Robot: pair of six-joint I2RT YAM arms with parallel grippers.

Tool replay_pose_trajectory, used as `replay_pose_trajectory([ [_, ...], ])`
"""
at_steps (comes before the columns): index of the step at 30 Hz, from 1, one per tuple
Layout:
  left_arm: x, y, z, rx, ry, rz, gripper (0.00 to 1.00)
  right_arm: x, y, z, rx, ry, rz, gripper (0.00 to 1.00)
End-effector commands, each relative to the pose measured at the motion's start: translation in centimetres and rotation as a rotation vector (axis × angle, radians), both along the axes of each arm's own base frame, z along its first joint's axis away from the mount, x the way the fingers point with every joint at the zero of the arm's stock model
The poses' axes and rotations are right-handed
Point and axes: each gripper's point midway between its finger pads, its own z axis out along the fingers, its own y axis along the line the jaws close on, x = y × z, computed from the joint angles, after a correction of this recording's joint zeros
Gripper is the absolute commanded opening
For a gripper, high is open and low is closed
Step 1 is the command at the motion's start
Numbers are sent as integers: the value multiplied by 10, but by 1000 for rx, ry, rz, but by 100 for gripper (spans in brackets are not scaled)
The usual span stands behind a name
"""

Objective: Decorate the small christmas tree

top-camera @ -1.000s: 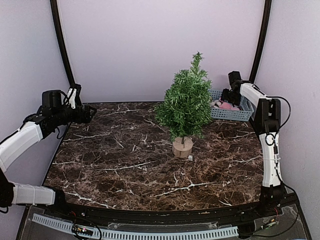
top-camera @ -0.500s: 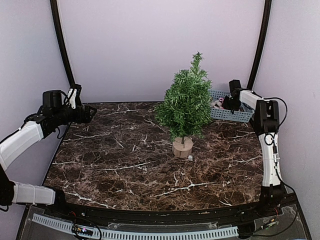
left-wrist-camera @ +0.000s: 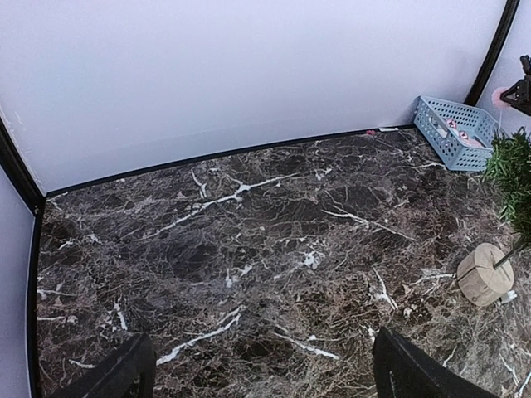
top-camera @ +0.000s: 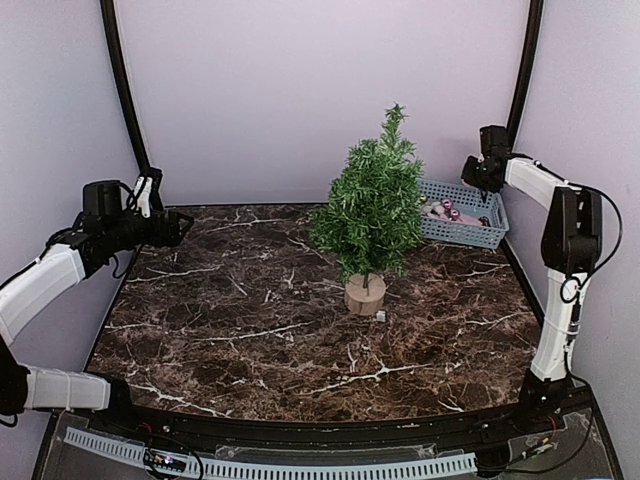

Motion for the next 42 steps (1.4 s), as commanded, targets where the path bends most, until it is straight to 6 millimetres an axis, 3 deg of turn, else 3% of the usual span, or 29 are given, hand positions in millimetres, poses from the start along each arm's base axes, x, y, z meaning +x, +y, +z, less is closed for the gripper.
replay_pose_trajectory([
  [1, -7, -2, 13, -19, -49, -17, 94, -9, -1, 11, -46, -20, 20, 0],
  [7, -12, -3, 16, -23, -63, -24, 93, -43, 20, 54, 4, -95, 136, 0],
  [11, -16, -11, 18, -47, -67, -70, 92, -86, 43, 96, 67, -166, 263, 0],
  [14, -21, -23, 19, -70, -75, -129, 90, -124, 69, 114, 127, -208, 381, 0],
  [20, -31, -64, 19, -79, -62, -238, 89, -201, 135, 114, 245, -240, 613, 0],
  [26, -42, -81, 17, -99, -59, -318, 89, -260, 198, 113, 359, -284, 817, 0],
  [34, -45, -84, 21, -110, -82, -337, 89, -288, 236, 105, 408, -272, 930, 0],
  [42, -47, -82, 22, -104, -87, -330, 89, -293, 218, 123, 380, -318, 825, 0],
])
